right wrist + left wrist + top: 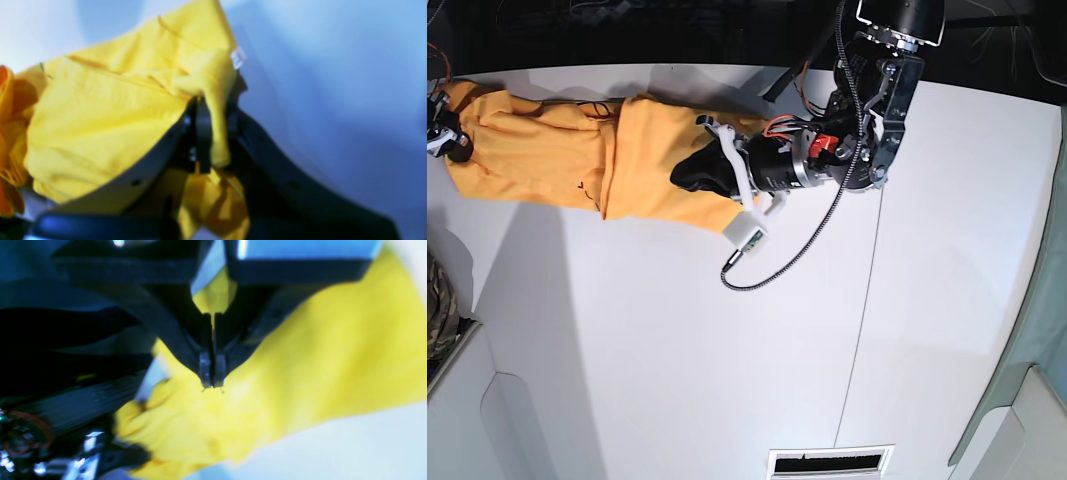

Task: Layout the t-shirt on the table in an organized manner, then fold the t-shirt properly
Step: 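Press the folded end down with the left gripper onto the shirt, then lift the shirt end with the right gripper and fold it toward the left gripper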

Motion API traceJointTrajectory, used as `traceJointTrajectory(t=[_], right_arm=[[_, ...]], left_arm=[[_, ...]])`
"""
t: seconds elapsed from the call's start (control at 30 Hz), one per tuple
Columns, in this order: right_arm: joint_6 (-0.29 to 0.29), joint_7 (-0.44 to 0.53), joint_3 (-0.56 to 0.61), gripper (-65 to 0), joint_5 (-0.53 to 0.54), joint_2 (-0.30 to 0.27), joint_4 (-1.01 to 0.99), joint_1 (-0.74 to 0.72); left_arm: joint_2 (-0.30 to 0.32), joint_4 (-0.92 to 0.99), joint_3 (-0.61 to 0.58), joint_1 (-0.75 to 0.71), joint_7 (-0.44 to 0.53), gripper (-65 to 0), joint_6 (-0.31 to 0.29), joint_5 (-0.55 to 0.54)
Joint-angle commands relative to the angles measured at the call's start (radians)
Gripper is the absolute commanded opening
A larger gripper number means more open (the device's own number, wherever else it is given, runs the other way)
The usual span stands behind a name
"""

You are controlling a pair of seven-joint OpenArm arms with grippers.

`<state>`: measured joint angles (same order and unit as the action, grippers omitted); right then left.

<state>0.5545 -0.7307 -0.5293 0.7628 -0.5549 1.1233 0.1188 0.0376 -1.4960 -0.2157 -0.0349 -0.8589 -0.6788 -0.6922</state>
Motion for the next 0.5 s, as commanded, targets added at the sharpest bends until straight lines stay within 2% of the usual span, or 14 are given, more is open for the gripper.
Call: traceJointTrajectory(t=[0.0, 0.2, 0.37, 0.47], right_arm=[[0.003, 0.019, -0.02, -65.0, 0.013, -0.04, 0.01, -0.011], [0.003, 0.013, -0.025, -65.0, 0.081, -0.105, 0.015, -0.018], [0.004, -0.082, -0.025, -65.0, 0.167, -0.117, 0.063, -0.045], [0.003, -0.086, -0.025, -65.0, 0.18, -0.105, 0.116, -0.062]], left_arm=[[0.015, -0.017, 0.002, 0.013, 0.017, -65.0, -0.019, -0.022], [0.093, -0.013, 0.001, -0.003, 0.037, -65.0, -0.019, -0.011], [0.095, 0.031, 0.001, -0.057, 0.118, -65.0, -0.019, 0.061], [0.093, 0.103, 0.001, -0.073, 0.156, -65.0, -0.019, 0.069]])
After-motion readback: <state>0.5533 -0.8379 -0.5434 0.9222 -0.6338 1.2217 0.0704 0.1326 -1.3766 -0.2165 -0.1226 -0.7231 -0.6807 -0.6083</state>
